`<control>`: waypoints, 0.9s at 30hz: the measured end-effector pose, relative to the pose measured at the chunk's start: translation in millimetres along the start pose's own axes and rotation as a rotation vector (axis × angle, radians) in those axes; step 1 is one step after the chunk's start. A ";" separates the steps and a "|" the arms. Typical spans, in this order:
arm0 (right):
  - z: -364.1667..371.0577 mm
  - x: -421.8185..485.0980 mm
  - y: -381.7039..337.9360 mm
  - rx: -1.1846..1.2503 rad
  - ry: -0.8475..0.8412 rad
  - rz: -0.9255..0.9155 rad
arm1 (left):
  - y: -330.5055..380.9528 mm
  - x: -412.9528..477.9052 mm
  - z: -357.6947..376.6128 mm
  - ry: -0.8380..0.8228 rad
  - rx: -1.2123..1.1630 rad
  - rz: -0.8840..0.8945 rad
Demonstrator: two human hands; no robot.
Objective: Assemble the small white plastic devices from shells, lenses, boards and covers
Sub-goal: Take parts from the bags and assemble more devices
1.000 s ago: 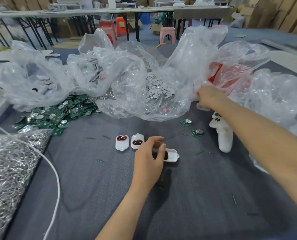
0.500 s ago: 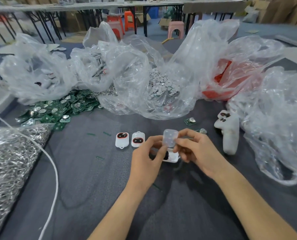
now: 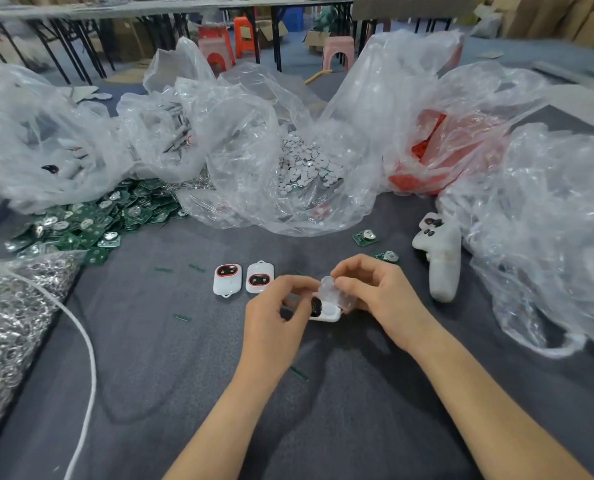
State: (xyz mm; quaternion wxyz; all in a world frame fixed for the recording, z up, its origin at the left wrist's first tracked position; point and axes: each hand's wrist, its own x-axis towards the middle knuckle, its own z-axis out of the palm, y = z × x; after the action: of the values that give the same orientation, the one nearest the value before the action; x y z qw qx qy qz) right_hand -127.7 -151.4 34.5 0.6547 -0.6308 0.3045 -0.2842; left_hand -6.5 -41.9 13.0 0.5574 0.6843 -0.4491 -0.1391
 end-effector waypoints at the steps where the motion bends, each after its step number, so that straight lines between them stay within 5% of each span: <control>1: 0.0 -0.2 0.1 -0.038 -0.013 -0.028 | -0.7 0.1 -0.2 0.013 -0.028 -0.023; 8: 1.1 0.1 4.4 -0.132 -0.079 -0.107 | 0.6 -1.2 -0.8 -0.005 -0.023 -0.045; 19: -3.4 4.7 9.1 -0.320 0.068 -0.148 | -10.2 0.4 2.0 0.161 0.103 -0.022; 27: 3.7 1.1 10.3 -0.515 0.071 -0.141 | -16.3 3.6 4.7 -0.008 0.310 0.076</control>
State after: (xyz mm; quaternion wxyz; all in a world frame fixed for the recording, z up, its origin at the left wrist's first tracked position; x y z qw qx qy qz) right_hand -124.3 -149.4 24.2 0.4404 -0.7858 0.3448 -0.2641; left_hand -0.2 -48.0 -2.0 0.4480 0.7442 -0.4930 -0.0498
